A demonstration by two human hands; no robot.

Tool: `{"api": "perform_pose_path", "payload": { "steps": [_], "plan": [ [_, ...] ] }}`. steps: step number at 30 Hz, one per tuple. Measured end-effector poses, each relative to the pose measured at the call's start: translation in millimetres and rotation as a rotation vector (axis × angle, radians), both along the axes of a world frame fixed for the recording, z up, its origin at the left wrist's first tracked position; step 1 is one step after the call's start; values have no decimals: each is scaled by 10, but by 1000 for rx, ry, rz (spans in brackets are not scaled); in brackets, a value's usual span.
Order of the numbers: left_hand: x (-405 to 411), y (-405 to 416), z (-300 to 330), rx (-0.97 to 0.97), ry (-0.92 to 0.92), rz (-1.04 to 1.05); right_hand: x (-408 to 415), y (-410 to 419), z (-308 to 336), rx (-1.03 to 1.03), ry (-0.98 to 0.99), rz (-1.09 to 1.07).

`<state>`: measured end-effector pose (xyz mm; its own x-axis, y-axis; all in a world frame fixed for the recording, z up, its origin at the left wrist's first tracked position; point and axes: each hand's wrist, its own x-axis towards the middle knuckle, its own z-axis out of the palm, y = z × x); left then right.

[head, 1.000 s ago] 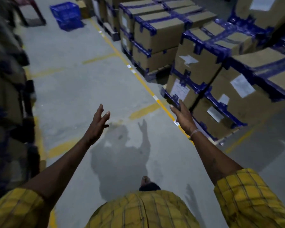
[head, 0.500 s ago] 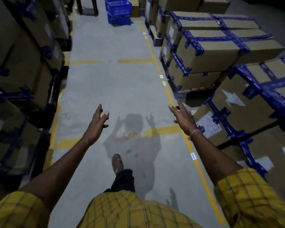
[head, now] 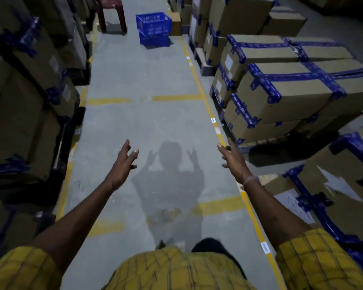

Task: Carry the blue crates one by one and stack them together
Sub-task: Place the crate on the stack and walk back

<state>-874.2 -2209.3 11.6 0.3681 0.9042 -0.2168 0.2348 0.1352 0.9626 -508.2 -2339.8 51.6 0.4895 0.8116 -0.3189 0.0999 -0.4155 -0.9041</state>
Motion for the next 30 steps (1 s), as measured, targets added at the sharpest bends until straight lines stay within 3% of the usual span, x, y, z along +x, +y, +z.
{"api": "perform_pose_path", "payload": {
  "steps": [14, 22, 30],
  "plan": [
    [959, 3160, -149, 24, 31, 62, 1167, 3437, -391, 70, 48, 39],
    [1563, 4955, 81, 18, 1, 141, 1740, 5631, -110, 13, 35, 138],
    [1676, 6734, -126, -3, -15, 194, 1956, 7581, -83, -6, 1, 183]
  ]
}}
